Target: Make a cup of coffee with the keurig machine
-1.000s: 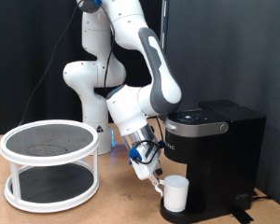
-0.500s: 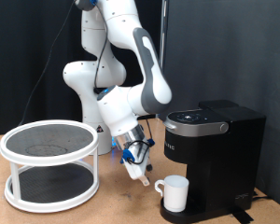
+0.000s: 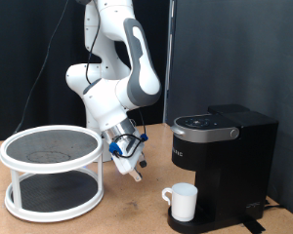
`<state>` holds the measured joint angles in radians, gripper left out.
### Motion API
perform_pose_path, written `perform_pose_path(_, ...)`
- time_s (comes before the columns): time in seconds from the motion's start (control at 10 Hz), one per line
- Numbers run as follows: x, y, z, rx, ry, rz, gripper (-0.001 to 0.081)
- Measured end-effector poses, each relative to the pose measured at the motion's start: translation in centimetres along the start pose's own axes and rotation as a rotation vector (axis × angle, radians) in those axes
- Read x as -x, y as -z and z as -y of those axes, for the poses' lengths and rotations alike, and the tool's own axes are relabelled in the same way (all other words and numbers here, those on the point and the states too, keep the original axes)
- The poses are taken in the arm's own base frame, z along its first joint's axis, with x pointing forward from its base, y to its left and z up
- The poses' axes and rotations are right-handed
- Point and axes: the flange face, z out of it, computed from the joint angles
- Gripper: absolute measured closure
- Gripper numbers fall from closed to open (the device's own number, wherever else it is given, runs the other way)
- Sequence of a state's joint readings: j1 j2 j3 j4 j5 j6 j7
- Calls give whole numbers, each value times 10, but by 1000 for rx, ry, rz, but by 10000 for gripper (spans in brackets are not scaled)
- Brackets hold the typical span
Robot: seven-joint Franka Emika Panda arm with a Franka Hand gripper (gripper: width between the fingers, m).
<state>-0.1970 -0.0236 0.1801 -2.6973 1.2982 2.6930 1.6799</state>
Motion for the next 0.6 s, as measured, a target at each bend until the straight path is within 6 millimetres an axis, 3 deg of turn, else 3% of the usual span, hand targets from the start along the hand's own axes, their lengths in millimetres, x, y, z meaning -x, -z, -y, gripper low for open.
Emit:
perform_pose_path(0.2,-9,-1,-9,118,37,-74,72)
perform_pose_path(0.6,-11,34,-32,275,41,-15,72)
